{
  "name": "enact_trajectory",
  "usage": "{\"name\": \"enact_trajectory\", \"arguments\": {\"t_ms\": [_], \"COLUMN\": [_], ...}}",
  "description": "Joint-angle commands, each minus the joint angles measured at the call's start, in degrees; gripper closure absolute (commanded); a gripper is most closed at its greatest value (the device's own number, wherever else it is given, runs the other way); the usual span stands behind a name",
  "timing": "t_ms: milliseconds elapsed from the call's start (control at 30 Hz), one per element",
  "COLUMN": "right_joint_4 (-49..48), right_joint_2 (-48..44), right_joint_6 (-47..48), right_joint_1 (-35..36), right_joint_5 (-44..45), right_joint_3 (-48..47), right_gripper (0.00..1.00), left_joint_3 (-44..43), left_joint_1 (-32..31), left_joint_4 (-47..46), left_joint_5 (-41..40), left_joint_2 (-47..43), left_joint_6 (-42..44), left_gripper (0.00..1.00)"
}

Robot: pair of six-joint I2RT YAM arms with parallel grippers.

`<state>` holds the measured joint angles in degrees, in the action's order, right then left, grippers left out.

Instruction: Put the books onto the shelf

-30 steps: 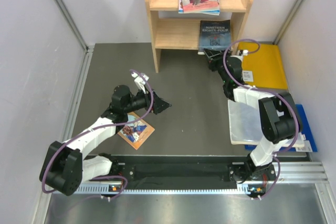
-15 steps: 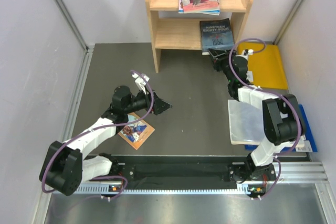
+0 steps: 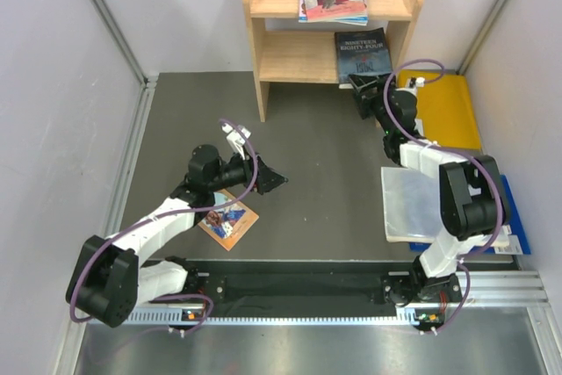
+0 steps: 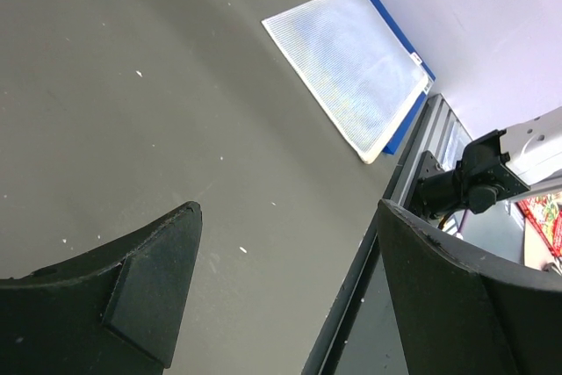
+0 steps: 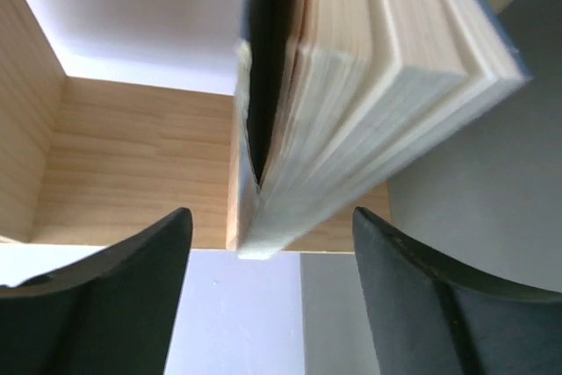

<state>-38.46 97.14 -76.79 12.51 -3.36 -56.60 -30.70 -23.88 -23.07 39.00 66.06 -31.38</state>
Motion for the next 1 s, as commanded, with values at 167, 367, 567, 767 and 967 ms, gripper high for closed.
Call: {"name": "enact_trajectory", "arguments": {"t_ms": [167,367,567,767,967], "right_joint_4": [-7.32,-7.51,21.72,37.22,39.33], "right_joint_2": [-7.58,-12.85,-17.34,-14.71,-6.63], "right_joint_6": [6.39,18.33,41.96,53.76,52.98], "right_joint_1": [-0.74,-0.21,9.77,25.43,31.86], "right_joint_5": [-2.09,-11.49,-12.66,0.45,1.25], "right_joint_3": [8.25,16.16,7.57,-1.23,-2.9], "right_gripper": [0.15,0.12,0.0,0.0,0.0], "left_joint_3": [-1.2,-7.44,-8.59,-3.5,-0.42], "left_joint_1": [-0.38,0.15,6.2,11.4,11.66], "left_joint_4": [1.34,15.58,26.23,35.62,44.24], "left_joint_5": [-1.73,-15.33,-23.7,-37.93,-52.17], "left_joint_2": [-0.58,1.6,6.17,4.08,-3.21], "left_joint_6": [3.07,6.85,1.94,-8.33,-16.87], "left_gripper": [0.14,0.13,0.69,1.0,1.0]}}
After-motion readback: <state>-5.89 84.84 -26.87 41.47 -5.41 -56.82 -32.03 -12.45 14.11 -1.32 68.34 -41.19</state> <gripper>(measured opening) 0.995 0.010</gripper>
